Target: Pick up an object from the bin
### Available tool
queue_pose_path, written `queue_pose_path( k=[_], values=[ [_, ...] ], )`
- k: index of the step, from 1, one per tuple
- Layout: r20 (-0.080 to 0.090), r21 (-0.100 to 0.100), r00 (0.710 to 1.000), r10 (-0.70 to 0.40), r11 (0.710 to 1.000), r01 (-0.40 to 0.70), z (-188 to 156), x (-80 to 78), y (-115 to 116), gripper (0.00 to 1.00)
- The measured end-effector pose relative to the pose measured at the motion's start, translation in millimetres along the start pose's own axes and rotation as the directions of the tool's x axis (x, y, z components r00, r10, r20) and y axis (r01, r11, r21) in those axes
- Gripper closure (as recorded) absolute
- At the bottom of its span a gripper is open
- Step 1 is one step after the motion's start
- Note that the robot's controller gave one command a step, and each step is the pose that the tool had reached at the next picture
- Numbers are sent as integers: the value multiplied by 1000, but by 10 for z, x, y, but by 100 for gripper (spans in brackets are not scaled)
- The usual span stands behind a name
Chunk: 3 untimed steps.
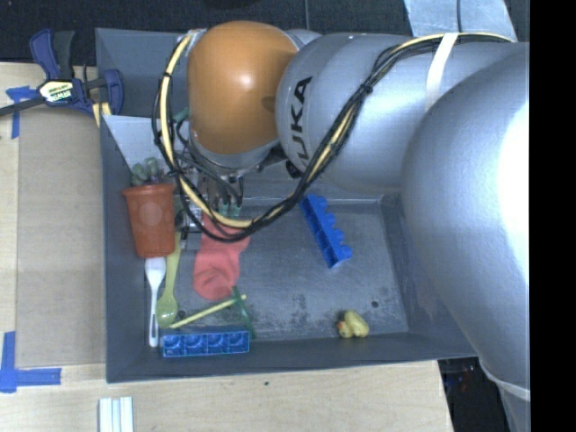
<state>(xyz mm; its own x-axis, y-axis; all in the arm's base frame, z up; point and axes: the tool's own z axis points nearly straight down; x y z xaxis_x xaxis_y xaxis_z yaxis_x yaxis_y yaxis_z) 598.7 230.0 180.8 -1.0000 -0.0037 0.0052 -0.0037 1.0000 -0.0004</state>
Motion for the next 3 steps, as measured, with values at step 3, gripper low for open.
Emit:
queue_pose_path(
  k=[3],
  values=[
    [17,-8,997,78,997,-78,883,641,-428,0]
  ],
)
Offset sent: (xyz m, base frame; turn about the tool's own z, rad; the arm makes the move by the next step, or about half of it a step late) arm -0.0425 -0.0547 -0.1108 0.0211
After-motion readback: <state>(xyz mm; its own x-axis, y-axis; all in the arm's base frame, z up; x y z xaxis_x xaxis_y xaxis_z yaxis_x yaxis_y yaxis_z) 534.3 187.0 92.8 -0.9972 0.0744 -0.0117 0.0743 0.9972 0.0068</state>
